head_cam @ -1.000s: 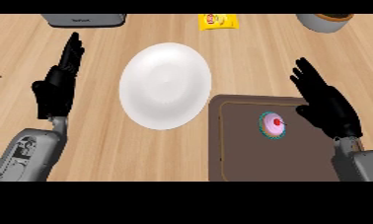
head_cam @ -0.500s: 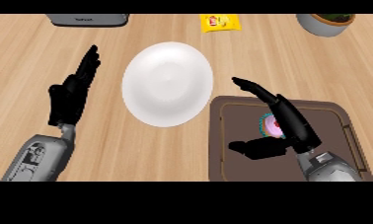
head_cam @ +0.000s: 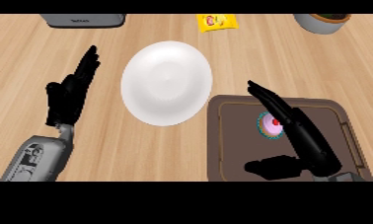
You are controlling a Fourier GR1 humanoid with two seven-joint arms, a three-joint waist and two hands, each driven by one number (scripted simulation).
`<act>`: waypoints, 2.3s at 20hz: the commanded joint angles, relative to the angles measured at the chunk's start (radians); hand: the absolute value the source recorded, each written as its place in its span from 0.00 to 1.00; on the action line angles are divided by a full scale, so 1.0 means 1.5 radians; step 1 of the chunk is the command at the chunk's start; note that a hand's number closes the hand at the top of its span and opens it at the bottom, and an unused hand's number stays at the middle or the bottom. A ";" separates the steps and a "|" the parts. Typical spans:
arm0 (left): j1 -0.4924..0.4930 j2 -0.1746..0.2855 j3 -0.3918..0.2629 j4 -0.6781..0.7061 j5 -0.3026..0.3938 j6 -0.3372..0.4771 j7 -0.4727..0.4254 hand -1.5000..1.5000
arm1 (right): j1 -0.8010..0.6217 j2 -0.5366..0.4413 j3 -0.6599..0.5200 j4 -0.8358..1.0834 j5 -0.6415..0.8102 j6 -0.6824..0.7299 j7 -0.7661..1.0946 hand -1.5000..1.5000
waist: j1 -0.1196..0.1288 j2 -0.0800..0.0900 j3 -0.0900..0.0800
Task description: Pick the cupcake from the tray and place it in the plate
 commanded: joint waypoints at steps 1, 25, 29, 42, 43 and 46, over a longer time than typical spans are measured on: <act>0.008 -0.002 0.002 -0.033 -0.011 0.004 0.027 0.50 | -0.001 -0.064 -0.067 -0.121 -0.005 0.039 0.068 0.00 | -0.001 -0.001 0.000; -0.036 -0.026 0.063 0.054 -0.027 -0.063 -0.017 0.50 | -0.128 -0.103 -0.084 -0.039 0.015 0.446 0.383 0.00 | 0.004 0.003 0.000; -0.002 -0.042 0.043 -0.004 -0.047 -0.050 0.011 0.50 | -0.132 -0.068 -0.036 0.012 0.101 0.448 0.372 0.00 | 0.008 0.003 0.000; -0.003 -0.068 0.071 -0.010 -0.082 -0.065 0.023 0.50 | -0.145 -0.001 -0.081 0.195 0.239 0.467 0.224 0.00 | 0.007 0.003 0.000; -0.042 -0.054 0.100 0.030 -0.063 -0.086 0.008 0.50 | -0.094 0.024 -0.052 0.159 0.266 0.426 0.241 0.00 | 0.004 0.003 0.000; -0.004 -0.083 0.079 -0.005 -0.099 -0.069 0.012 0.50 | -0.099 0.017 -0.110 0.124 0.252 0.512 0.251 0.00 | 0.004 0.002 0.000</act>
